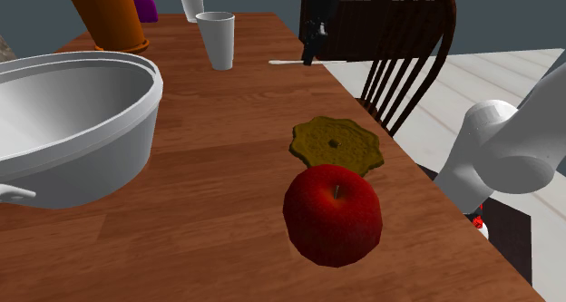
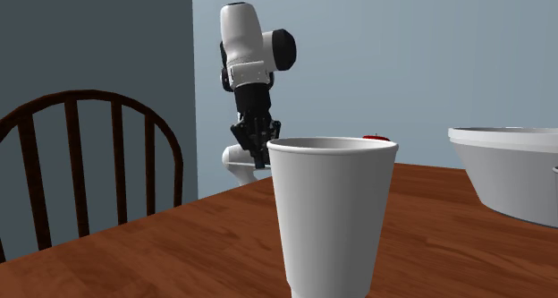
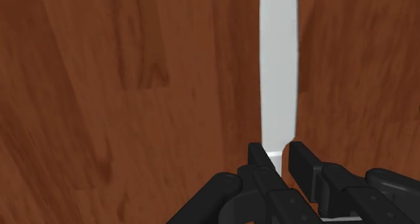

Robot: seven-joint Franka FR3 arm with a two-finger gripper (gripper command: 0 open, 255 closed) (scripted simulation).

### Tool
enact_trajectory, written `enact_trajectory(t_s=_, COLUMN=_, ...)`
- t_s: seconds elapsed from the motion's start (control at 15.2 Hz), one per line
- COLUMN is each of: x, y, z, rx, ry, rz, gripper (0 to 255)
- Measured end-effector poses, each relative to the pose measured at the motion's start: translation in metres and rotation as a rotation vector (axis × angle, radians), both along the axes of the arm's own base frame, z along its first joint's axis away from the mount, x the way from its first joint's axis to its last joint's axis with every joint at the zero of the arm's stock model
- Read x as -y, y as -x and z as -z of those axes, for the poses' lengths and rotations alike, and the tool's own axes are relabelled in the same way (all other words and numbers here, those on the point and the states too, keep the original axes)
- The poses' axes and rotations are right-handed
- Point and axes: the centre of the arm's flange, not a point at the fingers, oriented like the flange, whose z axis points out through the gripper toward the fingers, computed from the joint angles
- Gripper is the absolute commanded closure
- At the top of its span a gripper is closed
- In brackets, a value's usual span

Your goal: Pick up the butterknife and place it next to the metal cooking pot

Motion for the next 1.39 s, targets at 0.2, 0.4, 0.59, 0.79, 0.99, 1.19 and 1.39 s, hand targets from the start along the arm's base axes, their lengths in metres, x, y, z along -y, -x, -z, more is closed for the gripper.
enact_trajectory(t_s=0.2, x=0.0, y=0.0, z=-0.016, rx=0.0, ry=0.0, rz=0.0, gripper=255)
enact_trajectory(t_s=0.4, x=-0.001, y=0.0, z=-0.032, rx=0.0, ry=0.0, rz=0.0, gripper=255)
enact_trajectory(t_s=0.59, x=0.0, y=0.0, z=-0.048, rx=0.0, ry=0.0, rz=0.0, gripper=255)
enact_trajectory(t_s=0.79, x=-0.002, y=-0.001, z=-0.063, rx=0.0, ry=0.0, rz=0.0, gripper=255)
enact_trajectory(t_s=0.99, x=-0.001, y=0.0, z=-0.079, rx=0.0, ry=0.0, rz=0.0, gripper=255)
enact_trajectory(t_s=1.19, x=-0.001, y=0.0, z=-0.094, rx=0.0, ry=0.0, rz=0.0, gripper=255)
enact_trajectory(t_s=1.39, x=-0.001, y=0.0, z=-0.11, rx=0.0, ry=0.0, rz=0.0, gripper=255)
